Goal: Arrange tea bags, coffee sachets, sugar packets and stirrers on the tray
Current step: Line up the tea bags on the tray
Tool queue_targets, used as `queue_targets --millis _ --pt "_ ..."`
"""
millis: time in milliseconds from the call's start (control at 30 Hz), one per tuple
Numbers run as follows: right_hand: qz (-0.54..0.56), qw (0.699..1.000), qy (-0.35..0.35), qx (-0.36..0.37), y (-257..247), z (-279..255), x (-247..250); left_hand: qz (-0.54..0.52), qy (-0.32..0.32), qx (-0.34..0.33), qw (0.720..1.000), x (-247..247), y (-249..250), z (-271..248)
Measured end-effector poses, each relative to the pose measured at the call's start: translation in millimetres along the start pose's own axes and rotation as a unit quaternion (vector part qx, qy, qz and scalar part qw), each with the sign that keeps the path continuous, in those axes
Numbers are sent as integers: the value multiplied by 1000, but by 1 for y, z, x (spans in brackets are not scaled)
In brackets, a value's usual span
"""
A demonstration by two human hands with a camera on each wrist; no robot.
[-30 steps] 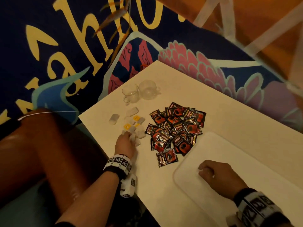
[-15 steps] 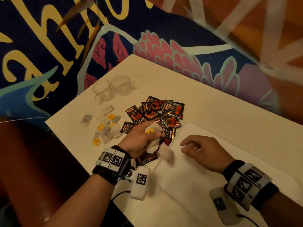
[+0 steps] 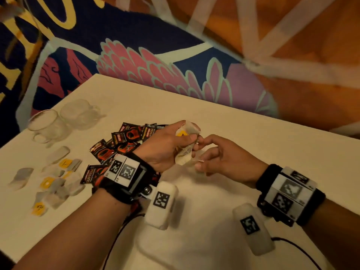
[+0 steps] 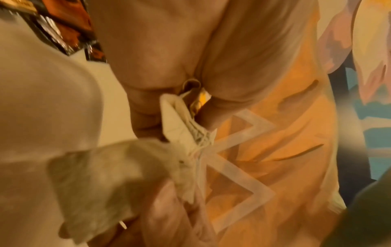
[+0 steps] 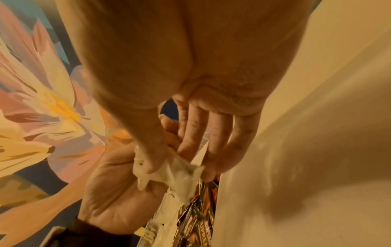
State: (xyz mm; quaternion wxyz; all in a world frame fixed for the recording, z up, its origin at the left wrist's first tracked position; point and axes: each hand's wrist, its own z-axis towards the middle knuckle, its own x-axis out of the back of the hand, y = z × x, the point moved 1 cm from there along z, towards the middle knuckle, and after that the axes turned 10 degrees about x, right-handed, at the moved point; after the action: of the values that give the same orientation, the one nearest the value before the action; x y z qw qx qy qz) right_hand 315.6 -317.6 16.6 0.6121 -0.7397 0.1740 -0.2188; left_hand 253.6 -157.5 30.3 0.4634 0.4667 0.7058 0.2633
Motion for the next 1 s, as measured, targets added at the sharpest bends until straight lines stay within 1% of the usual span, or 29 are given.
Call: queue_targets --millis 133,300,400,467,567,667,733,800,833,900,933,1000 --pt "-25 999 33 29 8 0 8 18 -3 -6 1000 -4 -4 16" --pt "-55 993 73 79 13 -12 9 45 37 -41 997 -6 -13 24" --pt "4 991 100 86 14 -24 1 33 54 -43 997 -8 -18 22" --pt "45 987 132 85 14 -33 -6 32 69 -52 996 -9 -23 16" --pt "86 975 183 95 11 -42 -17 67 123 -94 986 -7 -28 8" --pt "99 960 238 112 6 -46 -25 104 188 -146 966 -1 -35 0" --pt "71 952 273 119 4 -45 -28 155 214 -180 948 0 -37 -3" --pt "17 938 320 133 3 -42 -29 210 210 -228 927 -3 -35 -9" --pt "-33 924 352 147 3 -41 -29 239 204 -251 916 -7 -33 -13" --pt "-157 884 409 165 3 -41 -31 287 195 -280 895 -14 -31 -19" --pt "-197 866 426 172 2 -41 -34 302 187 -286 890 -17 -31 -20" --pt "-230 848 437 193 2 -42 -43 319 165 -287 888 -24 -33 -22"
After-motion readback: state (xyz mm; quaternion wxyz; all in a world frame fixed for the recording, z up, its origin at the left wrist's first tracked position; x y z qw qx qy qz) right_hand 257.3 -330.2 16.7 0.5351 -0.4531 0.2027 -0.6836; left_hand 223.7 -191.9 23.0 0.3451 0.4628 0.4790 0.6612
